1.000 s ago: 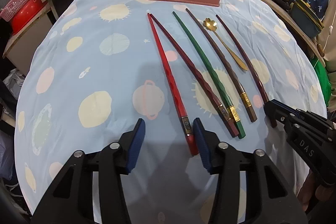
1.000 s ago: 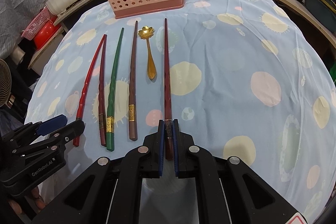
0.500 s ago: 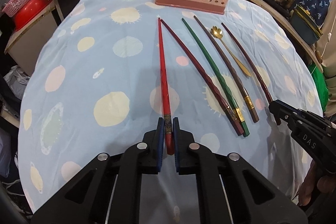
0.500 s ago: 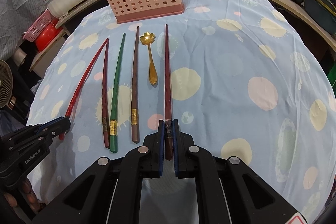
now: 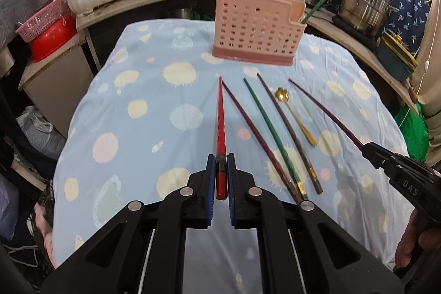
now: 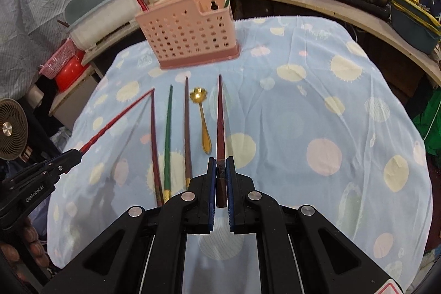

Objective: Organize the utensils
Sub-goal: 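Lift the red chopstick into the pink holder while the right gripper lifts the brown one in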

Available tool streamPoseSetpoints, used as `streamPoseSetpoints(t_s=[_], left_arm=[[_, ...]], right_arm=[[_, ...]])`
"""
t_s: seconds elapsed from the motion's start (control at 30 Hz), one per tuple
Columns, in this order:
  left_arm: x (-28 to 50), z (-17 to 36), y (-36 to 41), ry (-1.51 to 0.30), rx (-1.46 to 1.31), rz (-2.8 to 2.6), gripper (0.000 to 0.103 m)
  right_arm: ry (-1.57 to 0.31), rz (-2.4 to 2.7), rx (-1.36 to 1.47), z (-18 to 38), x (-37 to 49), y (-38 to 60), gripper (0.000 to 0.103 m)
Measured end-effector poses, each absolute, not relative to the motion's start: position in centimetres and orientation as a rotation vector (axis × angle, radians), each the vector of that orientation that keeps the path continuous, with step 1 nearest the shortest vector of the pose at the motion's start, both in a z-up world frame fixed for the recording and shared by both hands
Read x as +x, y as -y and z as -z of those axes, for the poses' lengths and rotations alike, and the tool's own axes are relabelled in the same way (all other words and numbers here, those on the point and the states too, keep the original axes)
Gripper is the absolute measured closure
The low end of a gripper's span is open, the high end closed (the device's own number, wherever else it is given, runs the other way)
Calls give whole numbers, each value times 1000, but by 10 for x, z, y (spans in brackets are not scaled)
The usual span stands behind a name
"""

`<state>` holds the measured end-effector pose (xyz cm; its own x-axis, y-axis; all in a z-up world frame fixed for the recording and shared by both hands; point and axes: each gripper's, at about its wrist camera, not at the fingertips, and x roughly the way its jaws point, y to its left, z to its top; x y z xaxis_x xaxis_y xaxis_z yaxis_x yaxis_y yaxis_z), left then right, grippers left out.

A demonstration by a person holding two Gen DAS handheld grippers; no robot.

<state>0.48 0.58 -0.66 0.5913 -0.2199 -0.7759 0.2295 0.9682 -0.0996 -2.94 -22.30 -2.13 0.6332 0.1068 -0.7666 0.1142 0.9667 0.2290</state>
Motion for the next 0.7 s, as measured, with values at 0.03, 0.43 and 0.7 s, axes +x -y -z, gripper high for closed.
streamPoseSetpoints(t_s=[0.03,0.43,0.7], left_arm=[[6,3,-6,-893,11,261,96],[32,-53,-14,-764,-2,247,96],[56,-93,-12,-673,3,249,96]], right_arm=[[-874,4,269,15,-29,224,96],[-749,-30,264,-47,-11,226,96],[-669,-43,251,-81,8,225,96]])
